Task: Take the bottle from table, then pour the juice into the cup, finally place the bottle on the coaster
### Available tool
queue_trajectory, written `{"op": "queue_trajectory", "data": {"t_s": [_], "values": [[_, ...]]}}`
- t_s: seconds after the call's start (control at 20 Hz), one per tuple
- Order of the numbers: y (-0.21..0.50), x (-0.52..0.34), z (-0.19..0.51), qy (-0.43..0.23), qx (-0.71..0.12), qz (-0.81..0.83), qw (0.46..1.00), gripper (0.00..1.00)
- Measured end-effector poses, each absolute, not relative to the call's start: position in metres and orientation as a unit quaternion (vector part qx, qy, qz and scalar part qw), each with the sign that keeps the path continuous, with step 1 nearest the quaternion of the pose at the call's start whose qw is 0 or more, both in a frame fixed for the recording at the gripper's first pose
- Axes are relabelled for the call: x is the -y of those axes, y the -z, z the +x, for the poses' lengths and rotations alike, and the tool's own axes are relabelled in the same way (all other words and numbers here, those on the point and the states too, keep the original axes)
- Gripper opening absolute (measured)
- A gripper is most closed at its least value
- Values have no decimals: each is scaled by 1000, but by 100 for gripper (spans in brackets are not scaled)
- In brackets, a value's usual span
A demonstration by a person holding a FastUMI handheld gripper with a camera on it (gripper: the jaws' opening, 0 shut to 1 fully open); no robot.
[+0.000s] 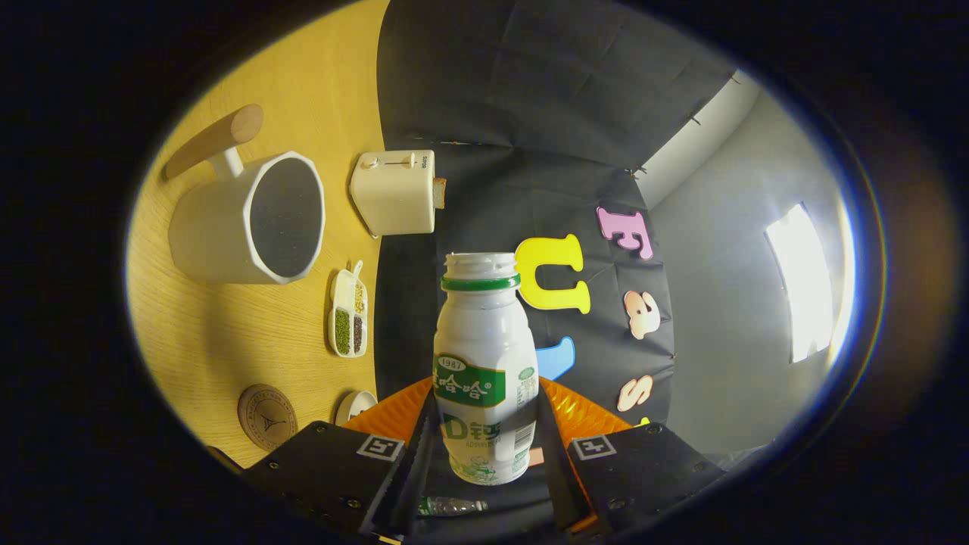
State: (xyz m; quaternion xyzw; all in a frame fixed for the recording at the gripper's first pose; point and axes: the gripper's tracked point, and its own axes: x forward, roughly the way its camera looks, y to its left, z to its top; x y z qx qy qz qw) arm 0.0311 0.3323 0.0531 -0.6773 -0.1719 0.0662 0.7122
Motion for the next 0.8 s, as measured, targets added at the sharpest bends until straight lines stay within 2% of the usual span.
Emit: {"op": "queue_trajectory", "data": {"t_s": [0.8], "values": [[-51, -335, 34, -72, 184, -706, 680, 66]]}}
